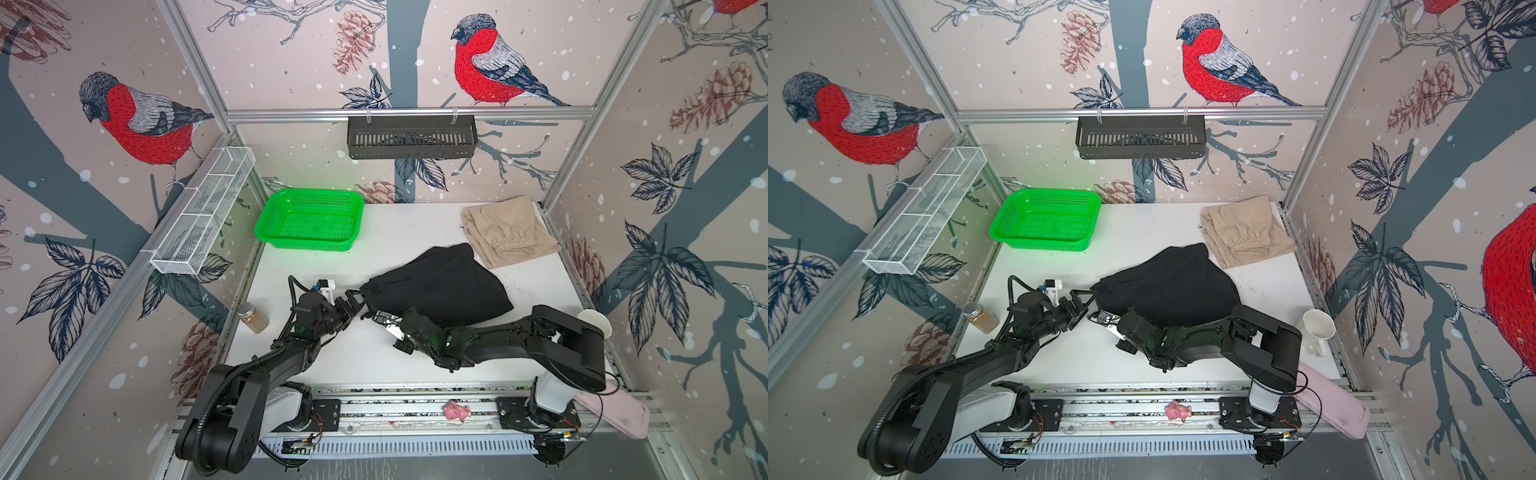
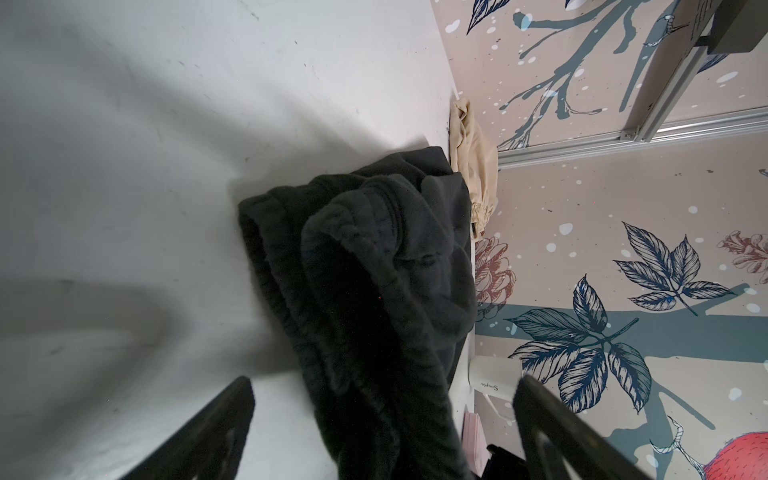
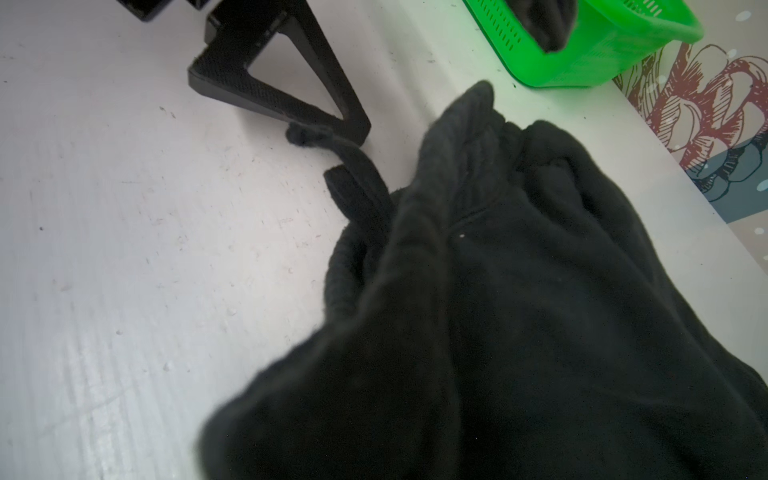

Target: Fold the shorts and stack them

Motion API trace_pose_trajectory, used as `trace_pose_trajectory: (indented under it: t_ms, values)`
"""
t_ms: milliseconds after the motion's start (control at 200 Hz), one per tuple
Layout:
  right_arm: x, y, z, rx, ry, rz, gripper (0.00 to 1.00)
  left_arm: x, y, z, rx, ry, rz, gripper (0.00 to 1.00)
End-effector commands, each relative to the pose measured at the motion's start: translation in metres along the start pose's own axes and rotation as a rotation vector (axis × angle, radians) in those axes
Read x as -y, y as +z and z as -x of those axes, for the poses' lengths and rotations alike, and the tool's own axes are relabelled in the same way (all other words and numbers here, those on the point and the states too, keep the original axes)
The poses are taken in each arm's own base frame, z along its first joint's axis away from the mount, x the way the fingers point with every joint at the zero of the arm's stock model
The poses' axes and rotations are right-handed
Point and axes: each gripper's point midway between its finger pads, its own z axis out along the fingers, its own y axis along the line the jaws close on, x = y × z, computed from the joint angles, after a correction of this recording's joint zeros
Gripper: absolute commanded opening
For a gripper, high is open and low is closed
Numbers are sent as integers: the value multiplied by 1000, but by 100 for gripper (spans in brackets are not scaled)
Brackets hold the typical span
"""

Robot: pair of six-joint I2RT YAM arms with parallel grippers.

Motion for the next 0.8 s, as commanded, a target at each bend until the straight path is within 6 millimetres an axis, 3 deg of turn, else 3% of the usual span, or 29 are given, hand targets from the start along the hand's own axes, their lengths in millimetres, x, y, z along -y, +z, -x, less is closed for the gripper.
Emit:
trace_pose_trajectory:
  t_ms: [0, 340, 620, 650, 685, 730, 765, 795]
  values:
    - [4, 1, 14, 50, 15, -24, 0, 16, 7, 2, -11, 44, -47, 97]
    - [0, 4, 18, 60, -7, -35, 1, -3, 32, -22, -120, 52, 49, 97]
    - [-13, 3, 21, 56, -48, -13, 3, 0, 54, -25, -172, 127, 61, 96]
    - [-14, 3, 23, 58, -45, -9, 5, 0, 55, -27, -182, 130, 58, 88]
    - [-16, 2, 27, 62, -43, 2, 11, 2, 57, -29, -197, 132, 43, 68]
    - [-19, 0, 31, 65, -31, 15, 28, 3, 58, -32, -214, 133, 29, 35]
    - [-20, -2, 34, 68, -9, 31, 48, 3, 58, -34, -228, 132, 31, 2]
    - [-20, -6, 38, 75, 10, 43, 59, 3, 57, -35, -239, 136, 40, 0]
